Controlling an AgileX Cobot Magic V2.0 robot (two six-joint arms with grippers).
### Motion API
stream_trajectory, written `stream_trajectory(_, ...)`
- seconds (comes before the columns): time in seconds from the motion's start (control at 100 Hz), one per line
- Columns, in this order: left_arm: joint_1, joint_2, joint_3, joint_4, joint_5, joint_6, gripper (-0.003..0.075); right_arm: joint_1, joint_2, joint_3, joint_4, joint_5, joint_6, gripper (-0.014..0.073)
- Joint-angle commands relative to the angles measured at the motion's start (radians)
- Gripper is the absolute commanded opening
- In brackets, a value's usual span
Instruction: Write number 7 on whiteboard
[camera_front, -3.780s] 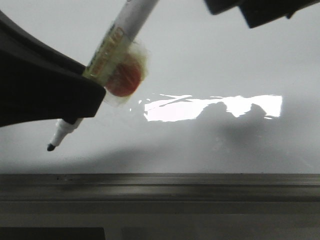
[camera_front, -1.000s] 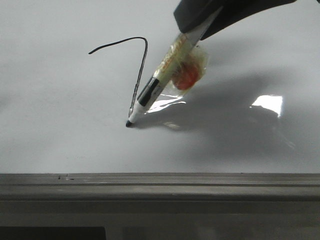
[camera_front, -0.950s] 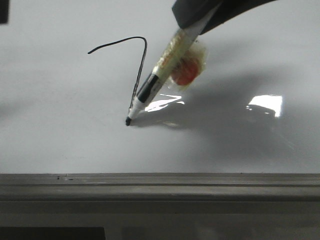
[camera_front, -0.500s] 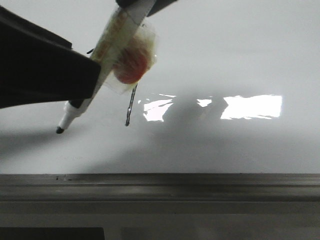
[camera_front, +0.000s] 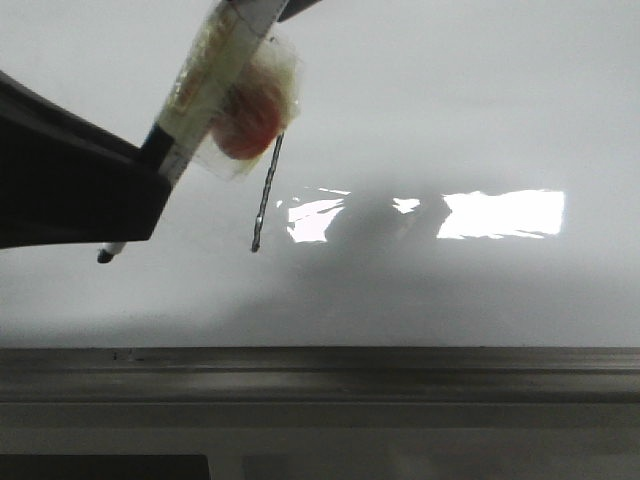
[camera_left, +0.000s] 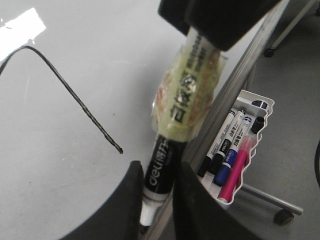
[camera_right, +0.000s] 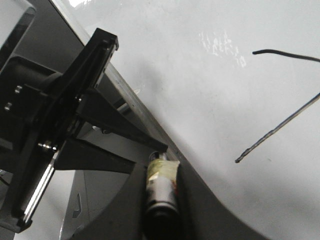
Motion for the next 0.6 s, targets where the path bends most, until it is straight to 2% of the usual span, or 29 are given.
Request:
stream_trajectory(0.0,-0.003,-0.002,-0.030,-0.023,-0.059,-0.024,-0.0020,0.000,-0.021,-0.035,0.028,-0.052,-0.011,-0.0064)
stream_trajectory(0.13,-0.003,-0.002,-0.030,-0.023,-0.059,-0.024,-0.0020,0.000,-0.018,-0.035,0.040,-0.059,-0.011,-0.0061)
stream_trajectory(0.18,-0.003,-0.002,-0.030,-0.023,-0.059,-0.024,-0.0020,-0.002,-0.016,-0.035,0.047,-0.060,-0.011,-0.0033)
stream_trajectory(0.23,-0.003,-0.002,-0.030,-0.023,-0.059,-0.024,-0.0020,-0.002,-0.010,-0.035,0.047,-0.060,-0.011,0.0039)
stream_trajectory(0.28,-0.003,-0.002,-0.030,-0.036,-0.059,-0.024,-0.0020,-0.002,-0.006,-0.035,0.047,-0.066,-0.011,0.0147)
stream_trajectory(0.29,-0.003,-0.004,-0.030,-0.045,-0.059,-0.024,-0.0020,-0.002,-0.003,-0.035,0.044,-0.068,-0.011,0.0199)
stream_trajectory(0.32,-0.003,-0.008,-0.030,-0.059,-0.059,-0.024,-0.0020,-0.002,-0.003,-0.035,0.041,-0.073,-0.011,0.0267)
stream_trajectory(0.4,0.004,-0.026,-0.035,-0.128,-0.029,-0.024,-0.0020,-0.002,-0.003,-0.035,0.028,-0.089,-0.011,0.0400)
stream_trajectory(0.46,0.022,-0.043,-0.037,-0.188,-0.009,-0.024,-0.0020,-0.002,-0.005,-0.035,0.016,-0.094,-0.011,0.0416)
stream_trajectory(0.59,0.133,-0.073,-0.043,-0.467,0.020,-0.024,-0.0020,-0.002,-0.007,-0.035,0.013,-0.092,-0.011,0.0390)
